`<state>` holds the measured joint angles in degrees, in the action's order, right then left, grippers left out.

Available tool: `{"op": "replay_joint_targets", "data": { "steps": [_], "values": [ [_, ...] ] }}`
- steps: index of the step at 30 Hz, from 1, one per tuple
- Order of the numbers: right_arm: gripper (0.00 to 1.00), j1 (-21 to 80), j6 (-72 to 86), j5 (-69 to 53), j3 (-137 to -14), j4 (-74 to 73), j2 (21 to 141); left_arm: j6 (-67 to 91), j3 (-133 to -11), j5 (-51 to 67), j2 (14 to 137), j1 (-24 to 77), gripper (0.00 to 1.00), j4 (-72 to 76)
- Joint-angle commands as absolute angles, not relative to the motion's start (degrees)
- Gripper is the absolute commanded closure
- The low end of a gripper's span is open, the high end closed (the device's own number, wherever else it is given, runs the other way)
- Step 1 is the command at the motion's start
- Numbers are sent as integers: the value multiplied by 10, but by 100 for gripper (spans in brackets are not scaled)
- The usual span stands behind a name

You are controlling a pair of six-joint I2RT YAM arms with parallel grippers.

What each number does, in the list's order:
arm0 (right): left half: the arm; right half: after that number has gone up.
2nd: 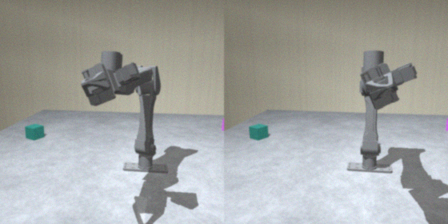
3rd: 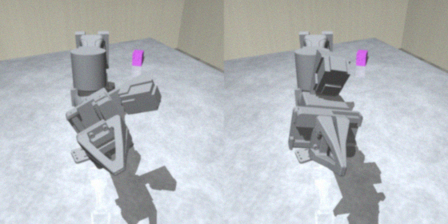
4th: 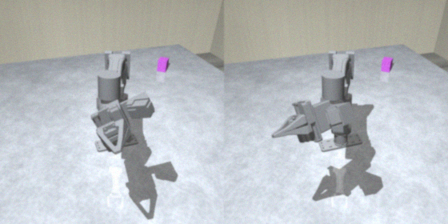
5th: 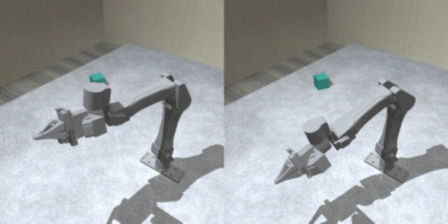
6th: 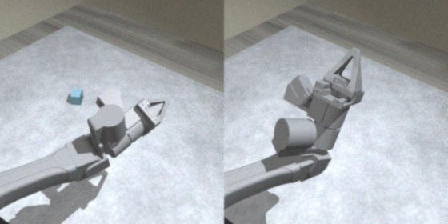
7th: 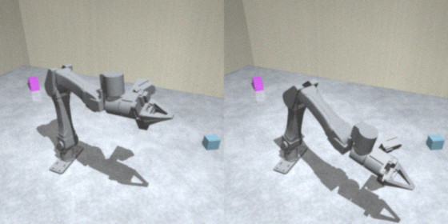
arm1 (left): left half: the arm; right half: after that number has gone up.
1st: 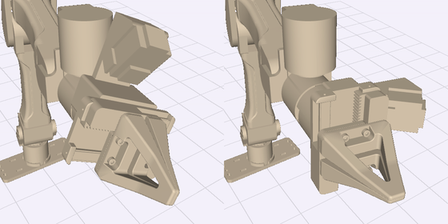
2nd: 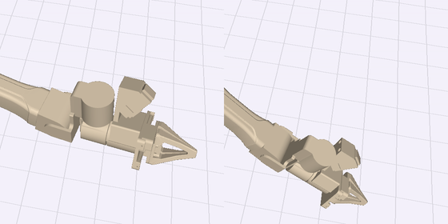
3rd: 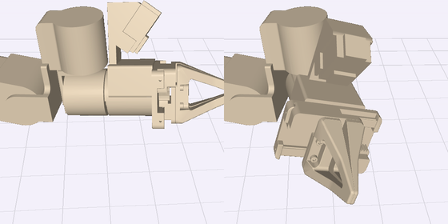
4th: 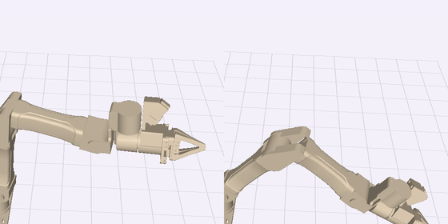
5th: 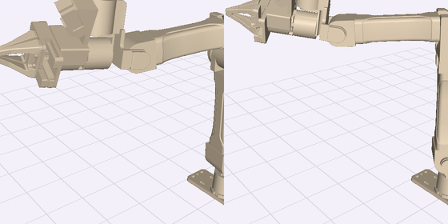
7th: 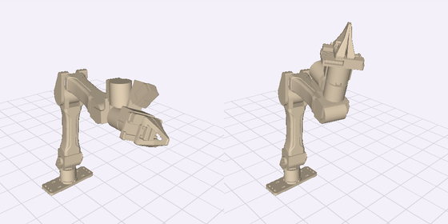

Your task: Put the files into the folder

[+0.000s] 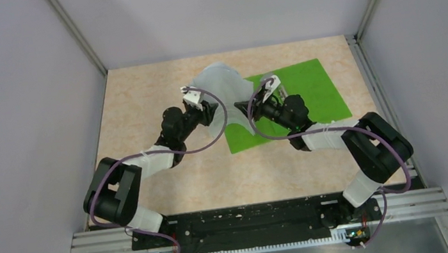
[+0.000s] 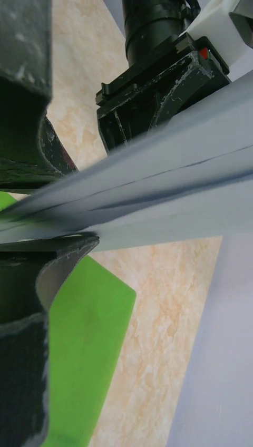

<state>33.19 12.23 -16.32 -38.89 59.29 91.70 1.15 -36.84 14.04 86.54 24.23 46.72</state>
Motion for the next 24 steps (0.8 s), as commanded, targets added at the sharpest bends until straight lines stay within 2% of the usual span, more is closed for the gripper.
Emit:
{"op": "replay_joint_targets", "data": {
  "steps": [1, 6, 17, 24],
  "values": [
    [67, 321, 140, -177, -376, 649, 913, 4, -369, 149, 857, 250, 60, 498],
    [62, 312, 147, -180, -362, 655, 906, 4, -372, 151, 845, 252, 53, 485],
    [53, 303, 154, -189, -344, 662, 900, -10, -366, 149, 822, 252, 50, 483],
    [53, 302, 173, -216, -382, 660, 924, -6, -354, 142, 815, 252, 50, 494]
  ]
}}
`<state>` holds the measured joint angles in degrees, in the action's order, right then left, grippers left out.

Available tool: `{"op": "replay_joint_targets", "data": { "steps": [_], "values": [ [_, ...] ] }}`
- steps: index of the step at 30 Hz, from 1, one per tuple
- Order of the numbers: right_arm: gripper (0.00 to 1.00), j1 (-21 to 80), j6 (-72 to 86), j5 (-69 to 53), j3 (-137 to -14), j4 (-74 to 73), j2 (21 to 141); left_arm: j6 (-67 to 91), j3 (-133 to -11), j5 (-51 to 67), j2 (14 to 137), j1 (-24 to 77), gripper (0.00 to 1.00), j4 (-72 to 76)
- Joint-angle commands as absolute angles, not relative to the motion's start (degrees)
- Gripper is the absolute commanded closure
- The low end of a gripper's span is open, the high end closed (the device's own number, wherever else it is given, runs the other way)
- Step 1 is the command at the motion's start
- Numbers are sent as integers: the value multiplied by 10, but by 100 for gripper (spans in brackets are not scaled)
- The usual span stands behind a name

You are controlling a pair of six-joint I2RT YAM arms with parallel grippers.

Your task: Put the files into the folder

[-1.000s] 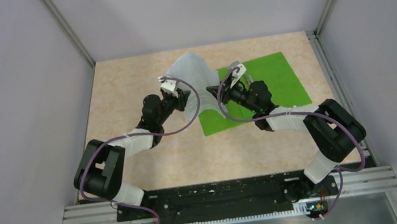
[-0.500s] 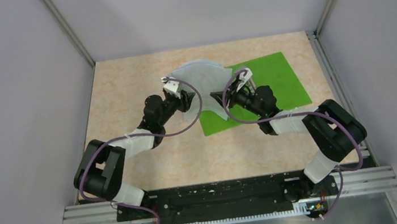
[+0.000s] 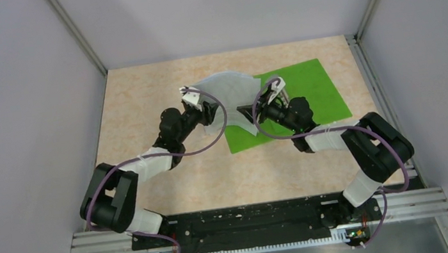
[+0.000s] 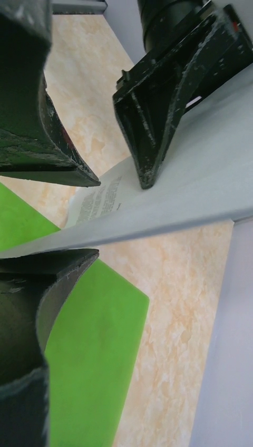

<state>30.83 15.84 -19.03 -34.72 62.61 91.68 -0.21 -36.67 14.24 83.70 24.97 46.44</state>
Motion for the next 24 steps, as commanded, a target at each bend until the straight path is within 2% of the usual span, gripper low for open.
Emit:
{"op": "replay_joint_targets", "data": {
  "steps": [1, 7, 17, 24],
  "values": [
    [53, 302, 175, -220, -390, 658, 928, -5, -352, 141, 815, 252, 49, 498],
    [53, 302, 193, -245, -441, 641, 956, -4, -350, 116, 810, 250, 51, 505],
    [59, 302, 205, -254, -442, 645, 962, -2, -365, 118, 801, 250, 69, 485],
    [59, 302, 217, -256, -412, 673, 969, 33, -345, 116, 810, 249, 68, 521]
  ]
}}
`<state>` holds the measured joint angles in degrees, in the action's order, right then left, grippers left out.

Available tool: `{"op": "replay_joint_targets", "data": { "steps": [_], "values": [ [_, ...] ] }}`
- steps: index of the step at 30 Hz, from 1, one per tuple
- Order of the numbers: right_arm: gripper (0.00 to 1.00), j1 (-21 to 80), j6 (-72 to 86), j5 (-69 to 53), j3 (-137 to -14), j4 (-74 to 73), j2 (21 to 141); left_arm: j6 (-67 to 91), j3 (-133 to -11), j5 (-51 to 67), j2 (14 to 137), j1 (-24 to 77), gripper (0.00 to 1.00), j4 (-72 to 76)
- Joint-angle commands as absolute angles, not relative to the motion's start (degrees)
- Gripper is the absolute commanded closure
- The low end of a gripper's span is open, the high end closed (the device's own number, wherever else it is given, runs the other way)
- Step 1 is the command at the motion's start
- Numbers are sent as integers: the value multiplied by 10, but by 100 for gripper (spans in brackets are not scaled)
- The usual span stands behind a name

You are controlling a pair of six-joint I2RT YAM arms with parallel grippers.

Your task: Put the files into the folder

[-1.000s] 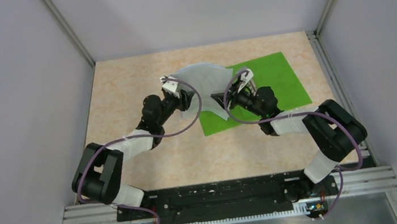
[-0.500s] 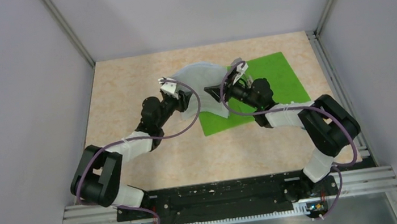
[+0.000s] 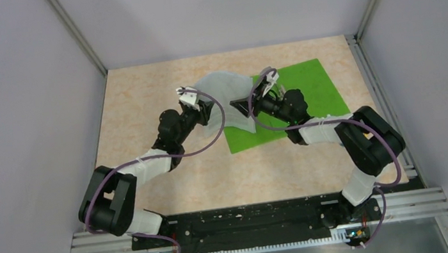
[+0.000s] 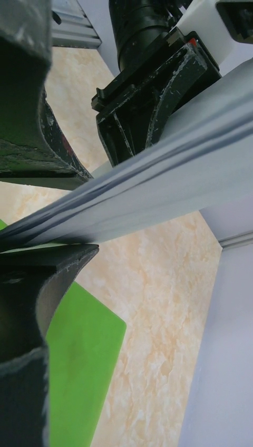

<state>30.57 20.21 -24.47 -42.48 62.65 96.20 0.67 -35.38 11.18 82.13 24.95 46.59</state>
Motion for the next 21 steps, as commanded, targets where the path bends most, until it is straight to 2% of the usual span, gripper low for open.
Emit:
{"op": "replay_joint_targets", "data": {
  "steps": [1, 7, 13, 15, 19, 21],
  "values": [
    [59, 302, 220, -257, -411, 676, 971, 37, -344, 115, 811, 250, 68, 526],
    [61, 303, 227, -260, -414, 695, 989, 46, -344, 115, 810, 250, 72, 530],
    [65, 302, 227, -257, -409, 708, 1006, 51, -346, 117, 821, 250, 82, 537],
    [71, 302, 226, -258, -413, 706, 1003, 49, -348, 116, 821, 249, 87, 537],
    [95, 302, 227, -269, -427, 684, 983, 38, -353, 121, 808, 249, 100, 530],
    [100, 302, 222, -274, -432, 655, 958, 28, -359, 137, 787, 249, 100, 507]
  ]
}}
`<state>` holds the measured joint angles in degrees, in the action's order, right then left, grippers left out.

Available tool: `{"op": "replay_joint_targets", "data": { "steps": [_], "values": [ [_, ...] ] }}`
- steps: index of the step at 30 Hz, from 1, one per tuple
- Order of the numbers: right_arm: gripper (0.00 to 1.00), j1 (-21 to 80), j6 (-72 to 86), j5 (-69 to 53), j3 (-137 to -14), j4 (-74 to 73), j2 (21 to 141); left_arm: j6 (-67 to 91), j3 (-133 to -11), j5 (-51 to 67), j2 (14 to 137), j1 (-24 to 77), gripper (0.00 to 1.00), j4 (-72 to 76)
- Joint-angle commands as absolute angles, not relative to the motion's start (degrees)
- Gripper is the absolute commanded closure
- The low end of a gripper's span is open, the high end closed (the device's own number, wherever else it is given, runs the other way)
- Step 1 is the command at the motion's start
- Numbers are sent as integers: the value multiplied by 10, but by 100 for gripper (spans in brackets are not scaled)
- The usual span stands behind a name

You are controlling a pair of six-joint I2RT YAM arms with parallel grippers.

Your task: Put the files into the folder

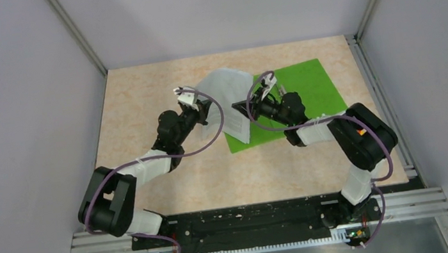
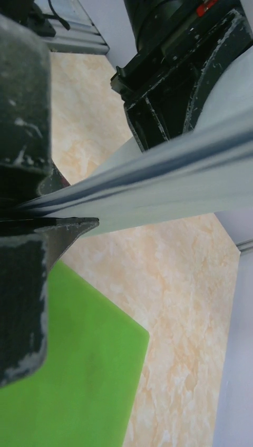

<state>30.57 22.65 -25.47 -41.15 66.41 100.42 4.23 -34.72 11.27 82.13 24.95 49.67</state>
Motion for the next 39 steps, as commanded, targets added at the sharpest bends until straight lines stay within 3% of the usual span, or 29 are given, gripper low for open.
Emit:
{"op": "replay_joint_targets", "data": {
  "steps": [1, 10, 12, 14, 16, 19, 22, 28, 39],
  "values": [
    [100, 302, 217, -277, -435, 642, 942, 23, -368, 145, 773, 250, 100, 478],
    [100, 302, 172, -238, -527, 296, 774, 17, -531, 215, 690, 247, 99, 141],
    [100, 302, 169, -205, -554, 220, 755, 38, -585, 217, 719, 246, 88, 87],
    [100, 302, 161, -156, -579, 152, 736, 87, -635, 204, 755, 247, 68, 45],
    [100, 302, 144, -86, -615, 69, 723, 138, -671, 188, 793, 247, 60, 25],
    [100, 302, 116, 22, -656, -34, 708, 235, -695, 87, 826, 247, 54, 5],
    [100, 302, 100, 104, -664, -72, 692, 326, -696, -22, 849, 246, 41, -42],
    [100, 302, 87, 194, -663, -97, 677, 433, -635, 12, 894, 243, 35, -44],
    [100, 301, 66, 192, -694, -143, 686, 480, -592, 165, 981, 213, 31, -13]
  ]
}}
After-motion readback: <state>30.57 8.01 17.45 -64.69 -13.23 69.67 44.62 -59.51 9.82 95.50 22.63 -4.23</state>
